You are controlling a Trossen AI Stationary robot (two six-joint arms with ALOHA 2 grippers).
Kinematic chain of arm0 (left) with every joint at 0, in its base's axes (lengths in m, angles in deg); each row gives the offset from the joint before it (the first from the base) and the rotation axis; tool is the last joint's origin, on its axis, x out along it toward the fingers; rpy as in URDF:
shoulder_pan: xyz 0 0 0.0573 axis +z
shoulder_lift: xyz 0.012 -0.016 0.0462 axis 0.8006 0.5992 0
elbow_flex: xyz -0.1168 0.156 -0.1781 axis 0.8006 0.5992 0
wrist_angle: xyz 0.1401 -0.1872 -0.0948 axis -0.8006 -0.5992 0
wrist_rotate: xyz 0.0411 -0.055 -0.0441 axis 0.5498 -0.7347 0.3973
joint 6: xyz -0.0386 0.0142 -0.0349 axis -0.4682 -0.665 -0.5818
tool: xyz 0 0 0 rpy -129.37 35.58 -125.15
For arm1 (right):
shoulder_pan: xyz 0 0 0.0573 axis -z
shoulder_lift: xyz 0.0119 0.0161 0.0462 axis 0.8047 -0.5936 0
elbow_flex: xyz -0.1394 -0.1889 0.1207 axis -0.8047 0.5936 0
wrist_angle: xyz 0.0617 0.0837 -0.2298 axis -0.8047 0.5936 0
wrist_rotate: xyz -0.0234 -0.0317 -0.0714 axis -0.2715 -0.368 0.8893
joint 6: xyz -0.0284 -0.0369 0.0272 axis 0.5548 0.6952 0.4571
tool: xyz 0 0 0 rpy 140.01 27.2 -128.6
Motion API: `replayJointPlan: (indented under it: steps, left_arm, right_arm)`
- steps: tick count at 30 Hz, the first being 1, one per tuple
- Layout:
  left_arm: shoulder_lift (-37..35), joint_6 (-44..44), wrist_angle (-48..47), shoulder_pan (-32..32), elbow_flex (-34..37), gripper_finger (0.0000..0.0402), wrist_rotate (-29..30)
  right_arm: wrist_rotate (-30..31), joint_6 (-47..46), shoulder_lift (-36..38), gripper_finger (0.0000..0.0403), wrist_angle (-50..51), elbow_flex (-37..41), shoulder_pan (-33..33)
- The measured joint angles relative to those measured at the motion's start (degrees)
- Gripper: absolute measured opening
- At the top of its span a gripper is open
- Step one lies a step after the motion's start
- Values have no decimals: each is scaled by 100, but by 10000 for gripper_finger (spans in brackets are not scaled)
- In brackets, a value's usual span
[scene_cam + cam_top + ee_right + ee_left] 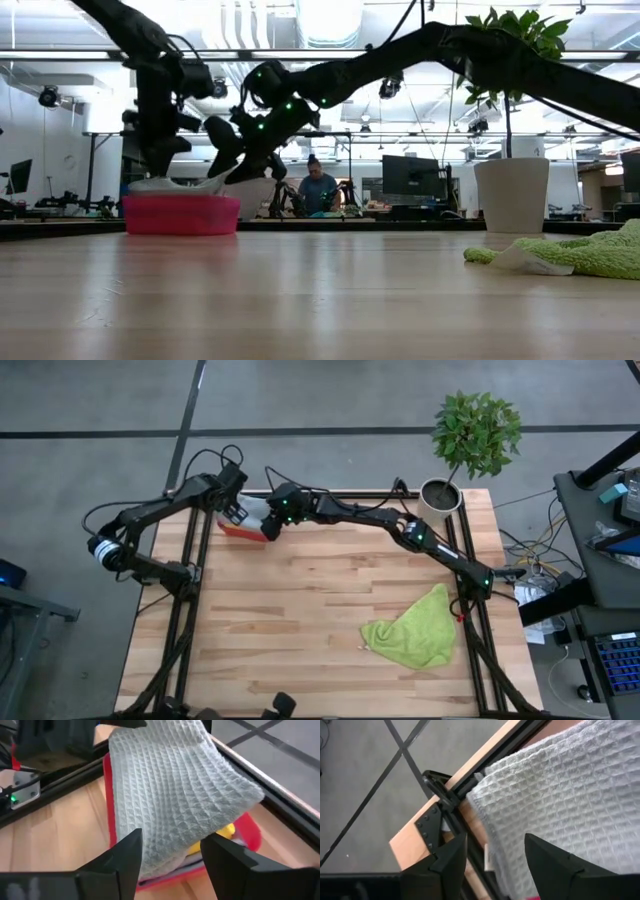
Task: Fold microfiber towels
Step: Put the folded gray microfiber cloth into the red bin
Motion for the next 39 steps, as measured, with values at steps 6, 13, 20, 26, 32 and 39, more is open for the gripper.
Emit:
replayJointPlan:
  steps: [6,13,20,26,32,39]
  left_arm:
    - [-384,42,-374,0,-227,182,1]
    - [-1121,-51,-216,-4,59,182,-189]
    - [-1329,-449,577,-4,1045,148,-200]
    - [-1053,-465,1368,-4,1465,86,-204]
    - [-656,-614,1401,0,1471,44,-200]
    - [-175,-754,1398,-3,1471,29,-200]
  right_arm:
    - [35,61,229,184,74,-14,22]
    - [48,250,364,156,-71,-16,26]
    - [46,687,213,69,-956,-16,33]
    - [46,635,-187,14,-1422,-8,68]
    - [101,316,-489,9,-1518,-9,168]
    - [157,410,-519,9,-1174,-6,195]
